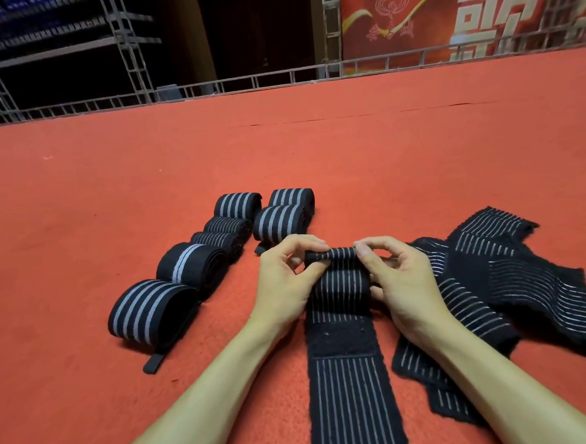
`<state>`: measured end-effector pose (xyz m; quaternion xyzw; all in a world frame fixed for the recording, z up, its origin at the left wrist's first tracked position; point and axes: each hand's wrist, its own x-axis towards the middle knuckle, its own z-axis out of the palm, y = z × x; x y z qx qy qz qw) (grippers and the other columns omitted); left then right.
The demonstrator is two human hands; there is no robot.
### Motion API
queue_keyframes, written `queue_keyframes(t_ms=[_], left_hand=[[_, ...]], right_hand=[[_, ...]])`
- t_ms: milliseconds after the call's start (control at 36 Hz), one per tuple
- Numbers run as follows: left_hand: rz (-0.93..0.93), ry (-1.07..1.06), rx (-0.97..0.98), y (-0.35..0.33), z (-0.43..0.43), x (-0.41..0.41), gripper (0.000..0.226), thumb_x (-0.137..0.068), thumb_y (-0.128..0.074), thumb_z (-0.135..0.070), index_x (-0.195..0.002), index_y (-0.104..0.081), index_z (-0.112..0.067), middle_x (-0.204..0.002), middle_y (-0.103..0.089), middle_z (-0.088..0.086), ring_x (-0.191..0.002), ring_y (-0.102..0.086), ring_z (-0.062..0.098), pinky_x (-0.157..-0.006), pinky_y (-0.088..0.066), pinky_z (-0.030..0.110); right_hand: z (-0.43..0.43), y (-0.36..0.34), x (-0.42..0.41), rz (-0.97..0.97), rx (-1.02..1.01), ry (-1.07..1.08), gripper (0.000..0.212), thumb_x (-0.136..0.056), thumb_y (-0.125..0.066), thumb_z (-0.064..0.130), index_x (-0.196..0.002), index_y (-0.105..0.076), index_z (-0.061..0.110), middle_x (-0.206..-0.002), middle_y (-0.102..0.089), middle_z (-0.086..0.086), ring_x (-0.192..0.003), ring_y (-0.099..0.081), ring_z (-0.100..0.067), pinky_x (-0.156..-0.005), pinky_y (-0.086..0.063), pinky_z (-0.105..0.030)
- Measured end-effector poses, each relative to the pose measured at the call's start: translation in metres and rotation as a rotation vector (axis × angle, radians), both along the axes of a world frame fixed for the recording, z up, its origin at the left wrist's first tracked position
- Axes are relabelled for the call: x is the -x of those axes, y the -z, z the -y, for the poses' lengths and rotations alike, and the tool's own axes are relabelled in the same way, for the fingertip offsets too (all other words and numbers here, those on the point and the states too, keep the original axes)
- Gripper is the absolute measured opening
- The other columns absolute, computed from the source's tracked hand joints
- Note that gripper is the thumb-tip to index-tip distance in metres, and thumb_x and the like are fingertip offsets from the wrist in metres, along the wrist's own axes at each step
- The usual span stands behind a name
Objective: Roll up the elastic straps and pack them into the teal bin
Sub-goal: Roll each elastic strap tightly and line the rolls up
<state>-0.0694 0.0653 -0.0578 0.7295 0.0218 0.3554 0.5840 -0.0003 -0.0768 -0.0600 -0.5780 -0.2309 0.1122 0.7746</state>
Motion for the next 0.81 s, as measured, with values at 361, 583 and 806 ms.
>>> queue_keyframes(t_ms=[361, 583, 806], left_hand=[[-0.123, 0.063, 0.097, -0.004, 0.004, 0.001, 0.018, -0.093, -0.063, -0.006, -0.107, -0.067, -0.017, -0.092, -0.07, -0.004, -0.079, -0.066, 0.004, -0.069, -0.053, 0.021], [-0.155, 0.088, 0.07, -0.004, 0.003, 0.001, 0.018, -0.096, -0.058, -0.004, -0.105, -0.066, -0.017, -0.083, -0.072, -0.005, -0.078, -0.065, 0.002, -0.067, -0.05, 0.018], [-0.179, 0.057, -0.02, -0.007, 0.0, 0.002, 0.017, -0.1, -0.053, -0.016, -0.098, -0.068, -0.008, -0.081, -0.068, -0.005, -0.073, -0.06, 0.003, -0.067, -0.048, 0.018]], right_hand=[[0.003, 0.0, -0.005, 0.075, -0.076, 0.04, 0.037, -0.082, -0.073, -0.002, -0.089, -0.075, 0.034, -0.098, -0.073, -0.002, -0.096, -0.068, -0.022, -0.087, -0.053, -0.044], [0.005, -0.001, -0.003, 0.097, -0.094, 0.058, 0.029, -0.077, -0.072, -0.014, -0.08, -0.072, 0.015, -0.097, -0.076, -0.006, -0.095, -0.072, -0.021, -0.085, -0.056, -0.037], [0.005, -0.003, -0.002, 0.14, -0.069, 0.041, 0.028, -0.075, -0.072, -0.017, -0.082, -0.069, 0.01, -0.092, -0.077, -0.001, -0.089, -0.073, -0.017, -0.076, -0.057, -0.026]])
